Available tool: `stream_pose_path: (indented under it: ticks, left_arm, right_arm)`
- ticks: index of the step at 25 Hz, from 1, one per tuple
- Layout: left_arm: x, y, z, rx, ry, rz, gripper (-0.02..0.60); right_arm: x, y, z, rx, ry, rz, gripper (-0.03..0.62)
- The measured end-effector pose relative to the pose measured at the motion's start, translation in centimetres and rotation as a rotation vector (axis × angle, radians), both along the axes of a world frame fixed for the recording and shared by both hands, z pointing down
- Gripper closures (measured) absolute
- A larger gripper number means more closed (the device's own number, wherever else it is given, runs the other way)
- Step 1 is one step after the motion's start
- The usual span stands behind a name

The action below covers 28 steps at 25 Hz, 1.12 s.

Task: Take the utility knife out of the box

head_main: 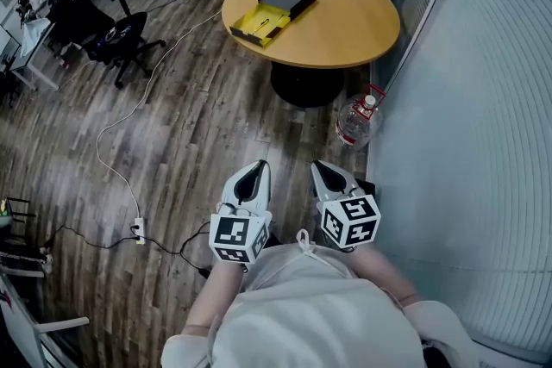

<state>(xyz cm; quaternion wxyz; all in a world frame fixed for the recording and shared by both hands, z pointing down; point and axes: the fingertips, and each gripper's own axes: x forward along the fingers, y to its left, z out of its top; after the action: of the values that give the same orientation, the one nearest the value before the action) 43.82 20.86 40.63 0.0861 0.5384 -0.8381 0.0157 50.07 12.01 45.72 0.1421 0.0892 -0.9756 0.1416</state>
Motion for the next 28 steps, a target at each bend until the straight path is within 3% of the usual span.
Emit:
stream_pose_path:
  ticks: [9, 23, 28]
  left_arm:
    - [-9.8, 0.8, 2.1, -0.018, 0.05, 0.012, 0.575]
    - [-37.2, 5.7, 0.5, 0.009, 0.091, 0.013, 0.575]
    - [-44.8, 8.1, 1.5, 0.005, 0.108, -0.003, 0.575]
  right_arm:
    - [-9.2, 0.3, 1.4, -0.016, 0.042, 0.033, 0.594]
    - [-34.0, 4.1, 0.8, -0.012, 0.112, 0.096, 0.594]
    - [-40.9, 5.9, 1.1, -0.005, 0.121, 0.115, 0.594]
